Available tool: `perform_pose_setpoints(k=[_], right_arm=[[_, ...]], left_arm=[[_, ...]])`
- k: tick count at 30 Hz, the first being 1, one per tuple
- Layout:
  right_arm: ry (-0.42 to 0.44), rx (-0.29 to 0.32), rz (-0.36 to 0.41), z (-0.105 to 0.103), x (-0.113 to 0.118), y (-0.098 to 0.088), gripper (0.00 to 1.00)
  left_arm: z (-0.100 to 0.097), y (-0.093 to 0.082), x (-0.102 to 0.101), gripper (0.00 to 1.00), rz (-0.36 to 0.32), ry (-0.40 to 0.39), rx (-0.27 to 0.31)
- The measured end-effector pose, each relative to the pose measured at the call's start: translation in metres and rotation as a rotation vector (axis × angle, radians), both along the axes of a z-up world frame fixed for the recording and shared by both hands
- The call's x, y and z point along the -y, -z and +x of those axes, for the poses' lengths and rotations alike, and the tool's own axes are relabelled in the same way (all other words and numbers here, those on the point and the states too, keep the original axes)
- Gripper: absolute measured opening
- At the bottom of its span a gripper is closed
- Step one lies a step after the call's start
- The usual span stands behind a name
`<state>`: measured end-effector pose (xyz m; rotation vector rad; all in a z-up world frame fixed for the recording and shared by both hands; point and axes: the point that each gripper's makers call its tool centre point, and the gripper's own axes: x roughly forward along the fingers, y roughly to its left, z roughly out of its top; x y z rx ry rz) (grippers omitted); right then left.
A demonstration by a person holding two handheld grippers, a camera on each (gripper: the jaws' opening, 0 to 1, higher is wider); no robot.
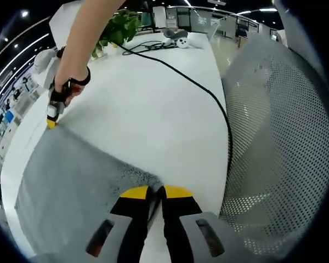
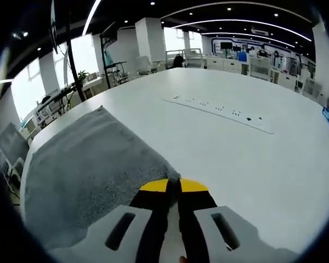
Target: Fold the towel on the table until its edges align and the towel forms a compact rectangular stack.
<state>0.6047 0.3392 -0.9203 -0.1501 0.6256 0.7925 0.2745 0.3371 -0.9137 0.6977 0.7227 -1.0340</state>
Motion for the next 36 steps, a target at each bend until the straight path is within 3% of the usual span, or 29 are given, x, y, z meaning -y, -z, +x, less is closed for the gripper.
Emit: perform_pose_setpoints(k=[6, 8, 10, 16, 36], right_arm=[[-0.008, 0.004, -0.013, -0.003, -0.001, -0.002, 0.03], [0.000, -0.007, -0.013, 0.000, 0.000, 0.000, 0.03], [0.017, -0.021, -0.010, -0.002, 0.000, -0.002, 0.03], [0.062, -0.069, 0.004, -0.002, 0.002, -0.006, 0.01], [0.129, -0.069, 0.031, -0.001, 0.022, -0.042, 0.01]], left_arm=[[0.001, -0.001, 0.000, 0.06, -0.013, -0.027, 0.000], [0.001, -0.002, 0.000, 0.05, -0.026, -0.032, -0.002], [0.002, -0.007, 0.001, 0.02, -0.037, -0.005, 0.034], [0.001, -0.010, 0.007, 0.02, -0.068, -0.017, 0.030], [0.011, -0.052, 0.047, 0.02, -0.314, -0.047, 0.019]])
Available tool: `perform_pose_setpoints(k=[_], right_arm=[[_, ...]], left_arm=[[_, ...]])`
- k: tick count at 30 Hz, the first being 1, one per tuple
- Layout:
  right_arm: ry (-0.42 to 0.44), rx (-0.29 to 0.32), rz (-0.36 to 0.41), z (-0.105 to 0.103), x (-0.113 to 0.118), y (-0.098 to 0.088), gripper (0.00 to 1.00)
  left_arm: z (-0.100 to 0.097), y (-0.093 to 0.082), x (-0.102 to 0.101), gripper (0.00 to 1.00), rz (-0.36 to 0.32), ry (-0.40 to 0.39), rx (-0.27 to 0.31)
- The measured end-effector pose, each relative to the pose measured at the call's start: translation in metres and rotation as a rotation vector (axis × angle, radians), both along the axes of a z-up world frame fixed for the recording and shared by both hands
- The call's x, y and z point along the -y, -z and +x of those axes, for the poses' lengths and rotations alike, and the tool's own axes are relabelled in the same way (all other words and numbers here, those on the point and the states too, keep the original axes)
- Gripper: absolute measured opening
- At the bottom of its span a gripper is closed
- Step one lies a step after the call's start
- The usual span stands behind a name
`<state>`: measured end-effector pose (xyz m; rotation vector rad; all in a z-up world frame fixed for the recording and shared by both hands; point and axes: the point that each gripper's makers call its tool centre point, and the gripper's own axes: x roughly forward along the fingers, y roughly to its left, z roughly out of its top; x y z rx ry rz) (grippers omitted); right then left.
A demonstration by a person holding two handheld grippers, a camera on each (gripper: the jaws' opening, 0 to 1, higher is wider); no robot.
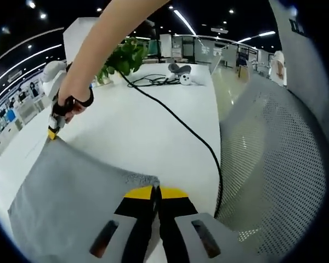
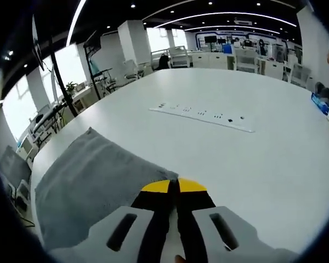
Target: Fold the towel on the table until its edges align and the towel forms a compact rectangular stack.
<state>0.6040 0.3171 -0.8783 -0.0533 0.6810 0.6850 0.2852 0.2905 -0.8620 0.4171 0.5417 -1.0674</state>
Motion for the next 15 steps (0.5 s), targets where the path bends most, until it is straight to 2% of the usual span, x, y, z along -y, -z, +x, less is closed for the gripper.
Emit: perform_pose_setpoints(k=[5, 9, 13, 15], right_arm=[[0.046, -0.006, 0.019, 0.004, 0.008, -0.012, 0.01], [0.079, -0.024, 0.026, 0.004, 0.013, -0.019, 0.01], [0.065, -0.011, 0.008, 0.005, 0.014, -0.028, 0.01], [0.074, -0.020, 0.014, 0.005, 0.014, -0.031, 0.01]], left_arm=[[0.004, -0.019, 0.006, 0.02, -0.066, -0.015, 0.010], [0.008, -0.032, 0.005, 0.02, -0.142, -0.082, -0.005], [0.006, -0.039, 0.003, 0.02, -0.163, -0.097, -0.001], [0.006, -0.043, 0.000, 0.02, -0.157, -0.114, 0.025]])
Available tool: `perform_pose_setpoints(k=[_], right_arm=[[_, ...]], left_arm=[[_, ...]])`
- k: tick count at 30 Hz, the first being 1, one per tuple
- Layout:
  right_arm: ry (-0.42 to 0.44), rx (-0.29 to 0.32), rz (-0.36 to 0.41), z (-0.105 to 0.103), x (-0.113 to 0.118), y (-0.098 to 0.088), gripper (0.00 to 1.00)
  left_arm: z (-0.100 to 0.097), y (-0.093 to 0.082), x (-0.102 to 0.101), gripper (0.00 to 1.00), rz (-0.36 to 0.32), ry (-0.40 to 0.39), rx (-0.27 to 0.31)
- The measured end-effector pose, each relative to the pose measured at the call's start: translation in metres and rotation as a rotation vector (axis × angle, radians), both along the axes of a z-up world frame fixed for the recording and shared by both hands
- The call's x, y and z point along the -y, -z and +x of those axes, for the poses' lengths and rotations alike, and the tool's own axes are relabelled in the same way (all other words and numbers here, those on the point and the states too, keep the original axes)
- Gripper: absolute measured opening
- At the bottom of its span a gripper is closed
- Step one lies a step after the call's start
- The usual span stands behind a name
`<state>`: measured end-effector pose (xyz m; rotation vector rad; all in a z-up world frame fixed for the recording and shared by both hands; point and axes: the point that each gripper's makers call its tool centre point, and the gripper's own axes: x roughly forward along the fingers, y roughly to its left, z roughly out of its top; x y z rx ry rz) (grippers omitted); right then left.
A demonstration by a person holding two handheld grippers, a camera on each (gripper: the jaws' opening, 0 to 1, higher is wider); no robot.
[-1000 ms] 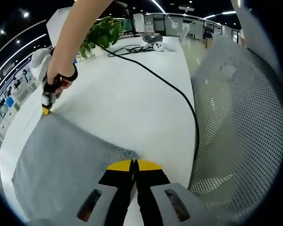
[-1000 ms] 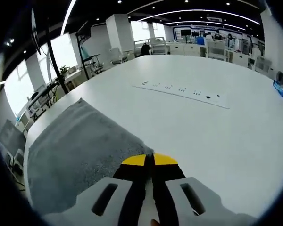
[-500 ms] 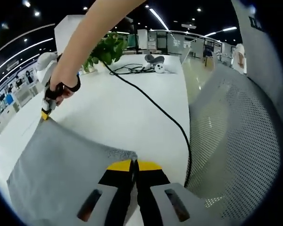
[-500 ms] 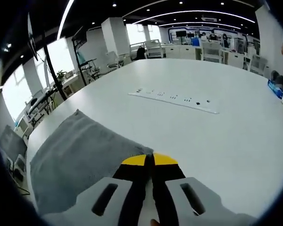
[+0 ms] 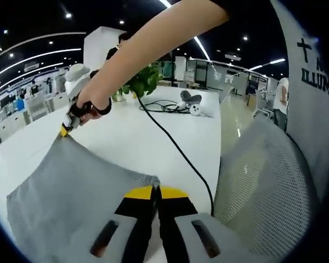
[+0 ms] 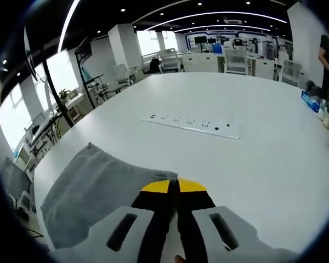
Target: Fold the towel on the table until its edges align and the towel forms a compact rectangular stack.
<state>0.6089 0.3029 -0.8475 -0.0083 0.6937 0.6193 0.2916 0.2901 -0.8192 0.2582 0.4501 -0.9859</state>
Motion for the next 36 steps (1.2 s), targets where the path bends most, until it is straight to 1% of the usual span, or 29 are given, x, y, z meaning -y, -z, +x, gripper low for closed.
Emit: perform_pose_setpoints(k=[2, 5, 9, 11, 15, 16, 17, 21, 25, 30, 36], right_arm=[[0.007, -0.006, 0.006, 0.000, -0.001, -0.004, 0.01], [-0.002, 0.006, 0.005, 0.000, -0.005, -0.011, 0.01], [-0.006, 0.003, 0.028, 0.001, -0.013, -0.020, 0.01], [-0.003, 0.003, 0.035, 0.001, -0.017, -0.024, 0.01], [-0.007, 0.004, 0.041, 0.000, -0.024, -0.029, 0.01], [-0.003, -0.004, 0.054, 0.000, -0.027, -0.030, 0.01], [0.012, -0.037, 0.096, -0.003, -0.033, -0.031, 0.01], [0.009, -0.033, 0.105, -0.001, -0.043, -0.040, 0.01], [-0.009, -0.030, 0.118, -0.002, -0.056, -0.048, 0.01], [-0.023, -0.031, 0.120, -0.005, -0.068, -0.053, 0.01], [-0.021, -0.036, 0.144, -0.008, -0.082, -0.061, 0.01]], left_arm=[[0.000, -0.005, -0.002, 0.02, -0.005, -0.015, 0.012], [0.000, -0.012, -0.007, 0.02, -0.003, -0.024, 0.030], [0.000, -0.024, -0.018, 0.02, -0.016, -0.042, 0.052], [0.000, -0.027, -0.025, 0.02, -0.011, -0.051, 0.062], [0.001, -0.037, -0.046, 0.02, -0.020, -0.092, 0.079], [0.001, -0.039, -0.050, 0.02, -0.028, -0.104, 0.081], [0.000, -0.042, -0.054, 0.02, -0.041, -0.119, 0.077], [-0.001, -0.047, -0.072, 0.02, -0.068, -0.165, 0.076], [-0.001, -0.049, -0.086, 0.02, -0.081, -0.214, 0.077], [-0.005, -0.045, -0.102, 0.02, -0.074, -0.251, 0.072], [-0.007, -0.049, -0.118, 0.02, -0.078, -0.291, 0.078]])
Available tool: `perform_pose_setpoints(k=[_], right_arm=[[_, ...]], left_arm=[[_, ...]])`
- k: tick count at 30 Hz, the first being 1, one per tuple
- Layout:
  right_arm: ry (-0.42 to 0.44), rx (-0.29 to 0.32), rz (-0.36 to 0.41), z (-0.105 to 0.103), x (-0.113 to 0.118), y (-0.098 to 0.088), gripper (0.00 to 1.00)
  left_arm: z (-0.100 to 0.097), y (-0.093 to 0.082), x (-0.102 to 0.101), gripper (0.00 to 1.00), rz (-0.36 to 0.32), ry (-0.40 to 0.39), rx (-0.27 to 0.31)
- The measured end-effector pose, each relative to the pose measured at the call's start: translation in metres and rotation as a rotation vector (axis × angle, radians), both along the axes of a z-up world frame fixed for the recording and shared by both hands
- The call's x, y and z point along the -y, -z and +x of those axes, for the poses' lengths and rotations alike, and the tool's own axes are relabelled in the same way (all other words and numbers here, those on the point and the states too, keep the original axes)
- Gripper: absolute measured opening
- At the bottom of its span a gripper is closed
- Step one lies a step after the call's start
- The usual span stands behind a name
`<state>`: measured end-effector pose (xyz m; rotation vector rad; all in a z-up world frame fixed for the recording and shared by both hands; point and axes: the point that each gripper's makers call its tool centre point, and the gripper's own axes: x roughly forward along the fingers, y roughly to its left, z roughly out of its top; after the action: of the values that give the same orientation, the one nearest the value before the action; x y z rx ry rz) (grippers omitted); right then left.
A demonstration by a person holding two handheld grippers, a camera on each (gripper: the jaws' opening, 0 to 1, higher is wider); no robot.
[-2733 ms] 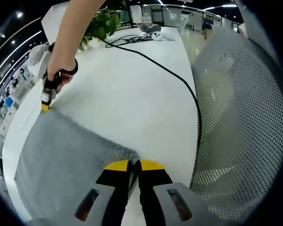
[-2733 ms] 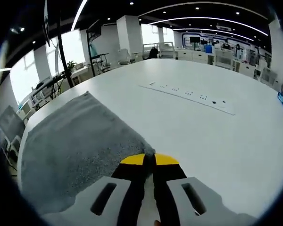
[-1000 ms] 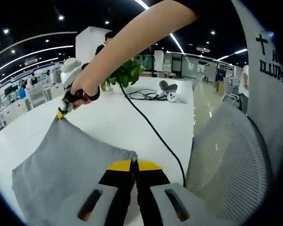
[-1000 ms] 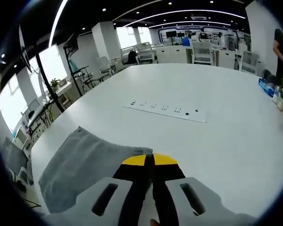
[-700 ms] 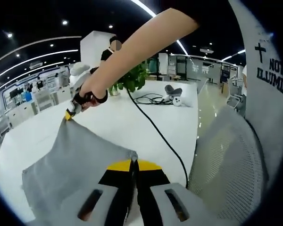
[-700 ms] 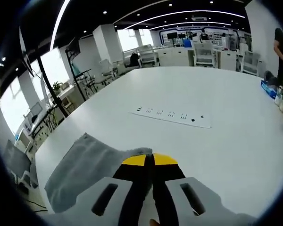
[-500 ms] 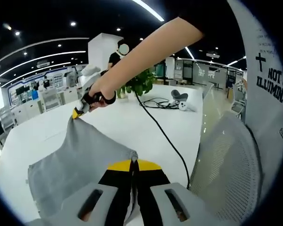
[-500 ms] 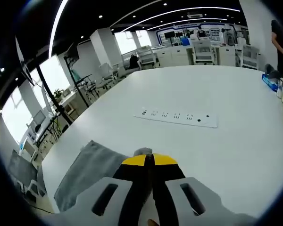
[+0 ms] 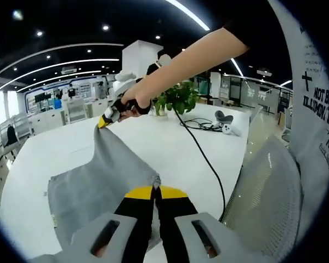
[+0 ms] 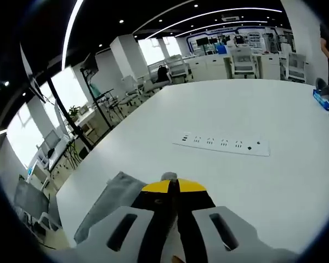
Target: Fold the towel on the table until its edges align and the towel forms a compact rectangular stack.
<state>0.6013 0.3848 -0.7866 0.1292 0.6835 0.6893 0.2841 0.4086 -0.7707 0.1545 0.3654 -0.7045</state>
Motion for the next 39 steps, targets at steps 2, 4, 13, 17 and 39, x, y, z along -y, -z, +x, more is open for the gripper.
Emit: perform_pose_setpoints(k=[2, 4, 13, 17, 39], right_arm=[[-0.003, 0.000, 0.006, -0.002, -0.005, -0.004, 0.01], [-0.005, 0.000, 0.013, -0.002, -0.008, -0.007, 0.01], [-0.023, -0.006, 0.045, -0.005, -0.032, -0.019, 0.01], [-0.031, -0.007, 0.058, -0.009, -0.044, -0.024, 0.01], [-0.091, -0.003, 0.092, -0.021, -0.118, -0.034, 0.01]], left_arm=[[-0.001, 0.000, -0.005, 0.02, 0.003, -0.010, 0.002], [-0.002, -0.001, -0.011, 0.02, -0.002, -0.028, 0.003], [-0.010, -0.003, -0.036, 0.02, -0.040, -0.118, -0.001], [-0.013, -0.005, -0.043, 0.02, -0.042, -0.139, 0.003], [-0.026, -0.002, -0.104, 0.02, -0.155, -0.345, -0.030]])
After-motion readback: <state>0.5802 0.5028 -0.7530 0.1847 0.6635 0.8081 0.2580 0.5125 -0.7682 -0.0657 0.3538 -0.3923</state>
